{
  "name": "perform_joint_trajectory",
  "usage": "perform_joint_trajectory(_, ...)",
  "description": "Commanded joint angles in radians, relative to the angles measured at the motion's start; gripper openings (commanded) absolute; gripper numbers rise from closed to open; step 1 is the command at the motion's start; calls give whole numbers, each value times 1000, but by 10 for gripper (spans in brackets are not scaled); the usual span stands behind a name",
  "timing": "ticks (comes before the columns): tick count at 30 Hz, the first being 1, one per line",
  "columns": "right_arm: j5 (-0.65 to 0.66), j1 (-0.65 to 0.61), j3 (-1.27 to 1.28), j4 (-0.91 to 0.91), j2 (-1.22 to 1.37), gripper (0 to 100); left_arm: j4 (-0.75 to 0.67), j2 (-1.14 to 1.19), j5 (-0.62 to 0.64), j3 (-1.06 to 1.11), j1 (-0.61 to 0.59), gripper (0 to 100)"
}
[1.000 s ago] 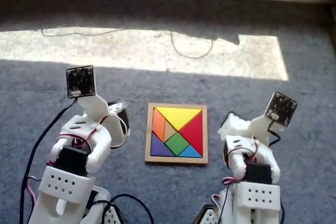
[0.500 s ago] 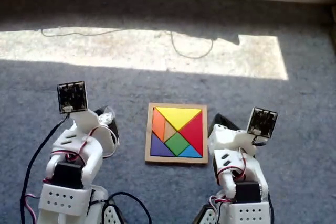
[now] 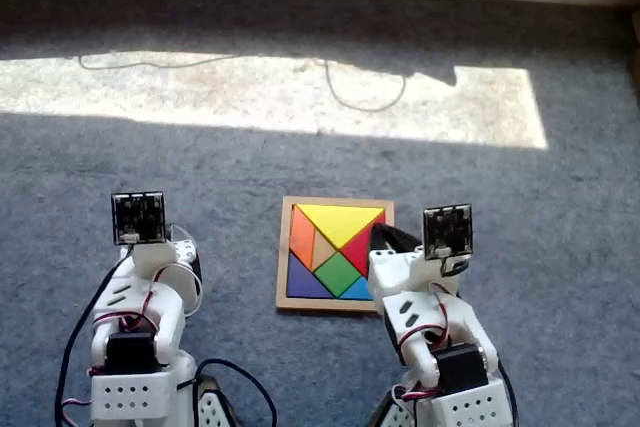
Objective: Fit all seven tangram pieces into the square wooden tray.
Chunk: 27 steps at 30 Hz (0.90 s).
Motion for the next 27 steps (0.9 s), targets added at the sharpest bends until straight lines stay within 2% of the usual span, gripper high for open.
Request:
perform_joint_trajectory(1,15,2,140,131,-16,5,6,-10,-18,21,-15,6)
perform_joint_trajectory(11,15,4,142,438,-18,5,29,-4,-15,21,-15,6)
perform_joint_trajectory(15,12,31,142,432,-18,5,91,-10,-14,21,-15,6)
perform_joint_trajectory(21,12,31,142,432,-18,5,285,-10,-18,21,-16,10)
perform_joint_trajectory(27,14,31,142,432,-18,5,321,-10,-18,21,-16,10)
